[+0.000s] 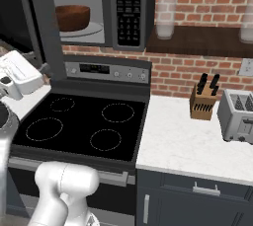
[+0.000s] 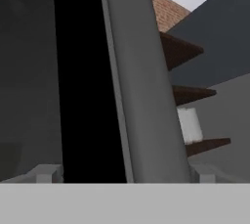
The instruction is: Open the microwave, place the bowl with waffle inside the microwave, then close the microwave door and turn it on.
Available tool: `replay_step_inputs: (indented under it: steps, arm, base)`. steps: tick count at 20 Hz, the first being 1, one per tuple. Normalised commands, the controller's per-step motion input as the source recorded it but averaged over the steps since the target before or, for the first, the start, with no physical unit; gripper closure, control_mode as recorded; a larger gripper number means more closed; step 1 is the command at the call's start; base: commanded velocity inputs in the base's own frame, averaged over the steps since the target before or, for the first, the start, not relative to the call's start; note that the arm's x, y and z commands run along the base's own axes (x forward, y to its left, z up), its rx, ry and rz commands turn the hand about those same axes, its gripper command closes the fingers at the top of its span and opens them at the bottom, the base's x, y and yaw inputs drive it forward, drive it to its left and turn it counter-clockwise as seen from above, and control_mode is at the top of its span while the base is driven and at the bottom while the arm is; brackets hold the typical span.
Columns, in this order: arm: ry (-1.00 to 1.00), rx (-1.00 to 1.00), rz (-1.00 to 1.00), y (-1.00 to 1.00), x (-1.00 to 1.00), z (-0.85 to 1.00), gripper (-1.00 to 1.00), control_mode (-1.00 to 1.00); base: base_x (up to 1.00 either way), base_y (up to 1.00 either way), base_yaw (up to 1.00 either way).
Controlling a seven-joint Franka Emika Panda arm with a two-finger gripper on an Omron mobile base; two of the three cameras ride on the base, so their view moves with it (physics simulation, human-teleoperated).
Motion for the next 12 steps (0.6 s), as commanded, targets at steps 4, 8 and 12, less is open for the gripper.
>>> replay_step_inputs:
  steps: [4, 8, 12]
  arm:
    - [0.03, 0.01, 0.05, -0.28, 1.0, 0.0, -1.0, -1.0]
    - [0.07, 0.01, 0.02, -0.21, 1.0, 0.0, -1.0, -1.0]
    - [0.13, 0.02, 0.0, -0.07, 1.0, 0.0, -1.0, -1.0]
  base:
    - [0.0, 0.0, 0.0]
    - [0.0, 0.0, 0.0]
    - [0.0, 0.0, 0.0]
